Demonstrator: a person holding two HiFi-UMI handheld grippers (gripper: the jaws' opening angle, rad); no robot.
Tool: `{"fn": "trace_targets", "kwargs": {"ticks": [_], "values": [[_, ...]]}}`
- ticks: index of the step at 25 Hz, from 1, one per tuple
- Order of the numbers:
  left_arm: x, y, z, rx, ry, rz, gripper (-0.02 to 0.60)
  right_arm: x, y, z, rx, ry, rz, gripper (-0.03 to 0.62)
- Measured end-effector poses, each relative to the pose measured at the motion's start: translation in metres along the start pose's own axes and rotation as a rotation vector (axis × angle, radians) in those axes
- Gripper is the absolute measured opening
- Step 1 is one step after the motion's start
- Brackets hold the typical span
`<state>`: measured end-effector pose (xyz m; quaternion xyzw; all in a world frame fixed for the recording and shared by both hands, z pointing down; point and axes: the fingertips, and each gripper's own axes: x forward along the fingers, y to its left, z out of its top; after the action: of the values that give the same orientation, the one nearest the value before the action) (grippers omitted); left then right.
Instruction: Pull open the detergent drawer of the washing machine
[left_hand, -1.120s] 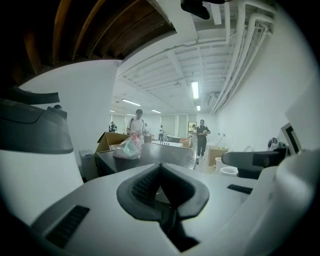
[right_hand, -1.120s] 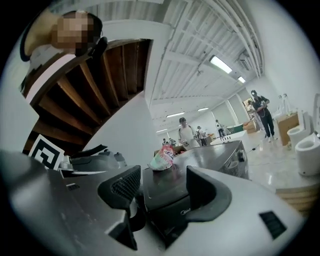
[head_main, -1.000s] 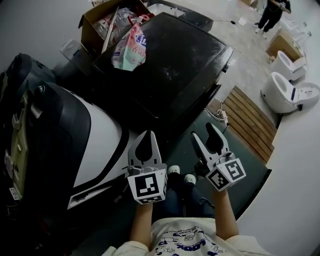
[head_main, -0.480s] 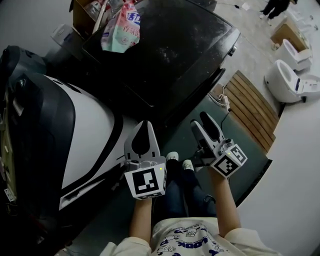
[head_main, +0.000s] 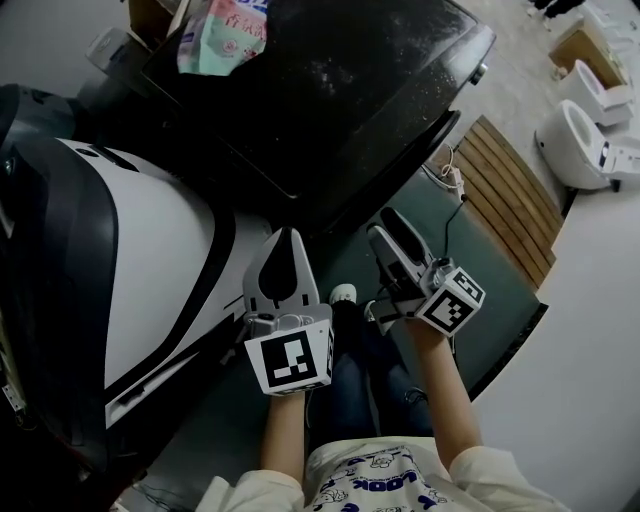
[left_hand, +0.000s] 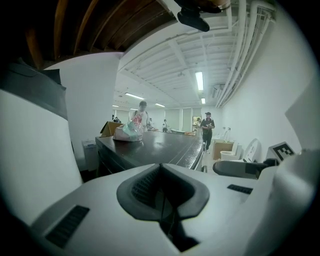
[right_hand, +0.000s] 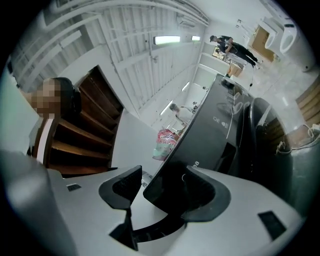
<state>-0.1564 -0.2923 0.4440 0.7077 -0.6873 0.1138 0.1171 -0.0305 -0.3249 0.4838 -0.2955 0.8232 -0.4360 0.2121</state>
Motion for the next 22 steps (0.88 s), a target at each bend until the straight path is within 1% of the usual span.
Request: {"fn": "trace_targets", "kwargs": {"ticks": [5,8,14,17,22], "values": [[0.009,-0.003,-0.011,-0.003,0.005,0.004,0.015,0.002,-0.020,-0.008,0.109,-0.003,0.044,0.262],[0.014,-0.004,-0.015,-0.030,-0.001,0.015,0.015,0.003,-0.034,-0.010,0.153,-0.016,0.054,0.262],[0.020,-0.003,-0.025,-0.080,-0.004,0.034,0.015,0.005,-0.056,-0.015,0.186,-0.017,0.071,0.261],[0.021,-0.003,-0.033,-0.064,0.010,0.028,0.015,0.009,-0.063,-0.021,0.205,-0.006,0.084,0.261],[0.022,-0.001,-0.043,-0.073,0.022,0.035,0.015,0.015,-0.074,-0.028,0.227,-0.010,0.088,0.262]]}}
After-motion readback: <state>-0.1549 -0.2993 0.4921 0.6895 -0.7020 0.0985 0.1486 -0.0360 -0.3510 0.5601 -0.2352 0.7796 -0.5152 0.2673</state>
